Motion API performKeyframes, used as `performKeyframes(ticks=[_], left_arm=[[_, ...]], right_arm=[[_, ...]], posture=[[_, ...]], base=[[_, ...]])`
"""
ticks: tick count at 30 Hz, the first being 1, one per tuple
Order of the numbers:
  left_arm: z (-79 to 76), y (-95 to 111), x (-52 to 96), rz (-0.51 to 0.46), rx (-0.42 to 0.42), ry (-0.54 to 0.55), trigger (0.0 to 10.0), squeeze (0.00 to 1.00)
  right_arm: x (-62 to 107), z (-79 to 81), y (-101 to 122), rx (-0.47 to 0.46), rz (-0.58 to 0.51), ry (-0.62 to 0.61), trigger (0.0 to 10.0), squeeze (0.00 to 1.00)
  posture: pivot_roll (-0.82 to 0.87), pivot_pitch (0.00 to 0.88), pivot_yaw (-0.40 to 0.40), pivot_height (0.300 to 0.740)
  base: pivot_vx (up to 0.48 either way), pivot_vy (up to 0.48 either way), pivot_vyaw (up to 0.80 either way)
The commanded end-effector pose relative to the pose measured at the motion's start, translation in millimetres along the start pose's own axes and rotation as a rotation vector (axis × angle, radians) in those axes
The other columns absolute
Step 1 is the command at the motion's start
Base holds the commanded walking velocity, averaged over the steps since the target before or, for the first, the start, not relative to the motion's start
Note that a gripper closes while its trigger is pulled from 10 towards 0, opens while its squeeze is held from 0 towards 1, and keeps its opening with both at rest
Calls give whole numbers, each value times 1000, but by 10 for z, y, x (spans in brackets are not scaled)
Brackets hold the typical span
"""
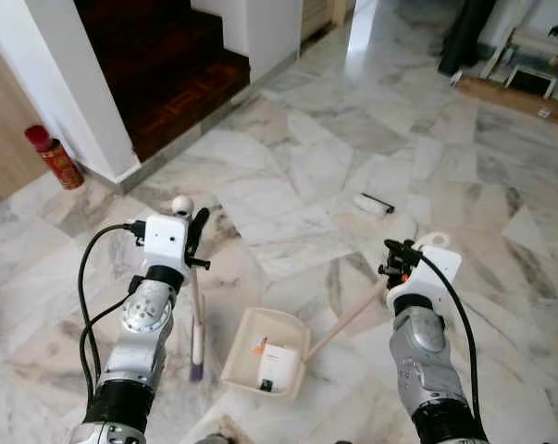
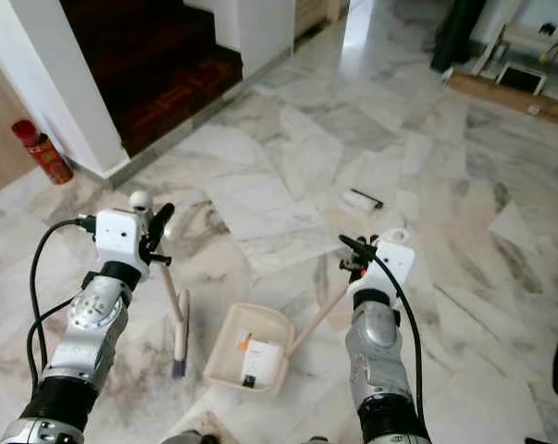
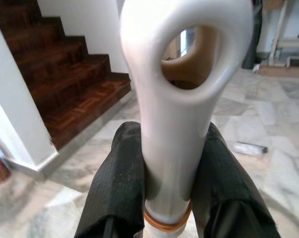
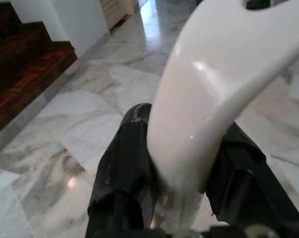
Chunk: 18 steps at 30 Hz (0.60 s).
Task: Sweep floor
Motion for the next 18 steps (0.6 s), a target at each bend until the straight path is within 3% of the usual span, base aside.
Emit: performKeyframes(ticks=[1, 18], left_arm=[[60, 121, -25, -48, -13, 9, 10000, 0], [68, 127, -29, -49, -16, 8, 10000, 0]], right_arm=[[-18, 47, 99, -5, -46, 9, 10000, 0], [-20, 51, 92, -6, -43, 9, 10000, 0]], posture=[[-62, 119, -30, 740], [-59, 119, -28, 740]], base=[[0, 270, 0], [0, 270, 0]])
Point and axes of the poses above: a point about 5 cm out from each wrist's last joint towards the gripper, its own x axis pointing back from the gripper into the wrist, its own y axis along the axis of the wrist's last joint, z = x × y, the point moved 2 cm from there along -x, pointing out of the wrist towards the gripper, and after that the axes turned 6 degrees about x, right-handed, at the moved point
